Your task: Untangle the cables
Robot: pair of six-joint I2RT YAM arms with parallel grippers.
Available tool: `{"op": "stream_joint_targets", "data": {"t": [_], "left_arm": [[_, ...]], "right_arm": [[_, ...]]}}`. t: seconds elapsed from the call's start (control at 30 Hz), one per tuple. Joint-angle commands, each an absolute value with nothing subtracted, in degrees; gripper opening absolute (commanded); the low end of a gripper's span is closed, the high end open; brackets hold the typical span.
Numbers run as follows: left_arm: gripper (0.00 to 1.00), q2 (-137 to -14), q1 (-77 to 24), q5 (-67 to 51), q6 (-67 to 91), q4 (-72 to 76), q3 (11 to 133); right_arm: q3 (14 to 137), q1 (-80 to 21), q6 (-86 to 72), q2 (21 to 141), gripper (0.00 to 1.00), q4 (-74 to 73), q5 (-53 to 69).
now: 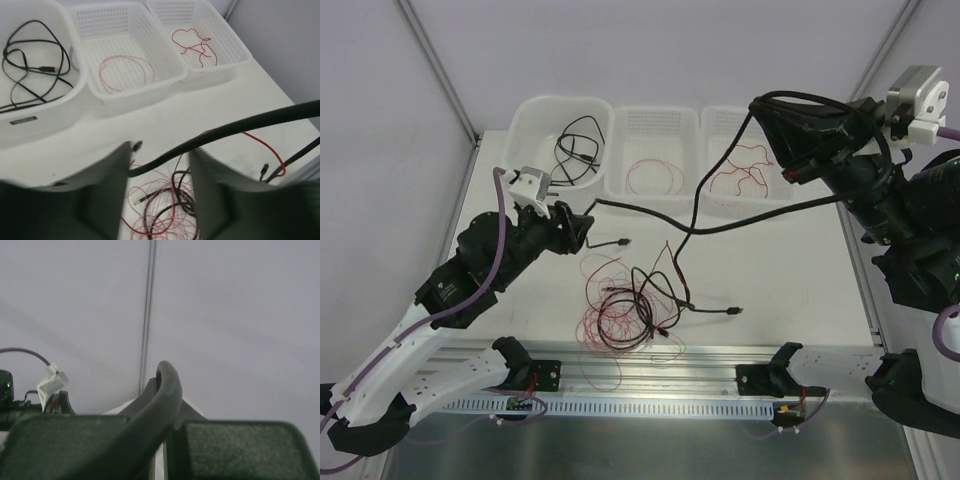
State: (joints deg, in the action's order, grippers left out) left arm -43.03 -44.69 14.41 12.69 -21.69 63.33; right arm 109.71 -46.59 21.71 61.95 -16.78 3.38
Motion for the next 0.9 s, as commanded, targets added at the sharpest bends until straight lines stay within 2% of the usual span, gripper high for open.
{"op": "stream_joint_targets", "data": {"t": [0.0,0.1,0.23,0.27,0.33,0.4,0.63,0.87], "left_arm": [[0.58,-44.12,-45.0,14.15,13.89,-20.57,62.23],[0.85,-43.33,-45.0,11.7,14.32,-20.57,62.4],[0.99,-40.7,-45.0,4.5,15.2,-20.48,64.24],[0.99,-40.52,-45.09,-1.78,14.77,-20.48,64.77],[0.99,-40.95,-45.0,-7.01,14.15,-20.48,65.91],[0.99,-41.92,-45.0,-12.71,14.24,-20.48,66.18],[0.99,-50.7,-45.0,-16.16,14.59,-18.64,65.04],[0.97,-55.45,-45.0,-20.03,17.22,-7.13,61.52]], "right_arm": [[115.91,-46.67,21.44,65.38,0.01,-11.49,4.4],[118.4,-46.67,22.41,68.99,0.01,-19.85,2.91],[109.53,-46.67,21.71,68.73,0.01,-23.9,0.35],[105.94,-46.67,20.75,68.56,0.01,-23.91,-1.3],[102.59,-46.67,19.52,68.47,0.01,-23.21,-0.53],[101.08,-46.67,17.16,69.52,0.01,-23.38,3.86],[103.19,-46.67,11.79,73.12,0.01,-26.81,9.75],[97.13,-46.67,8.54,70.84,0.01,-22.95,16.08]]}}
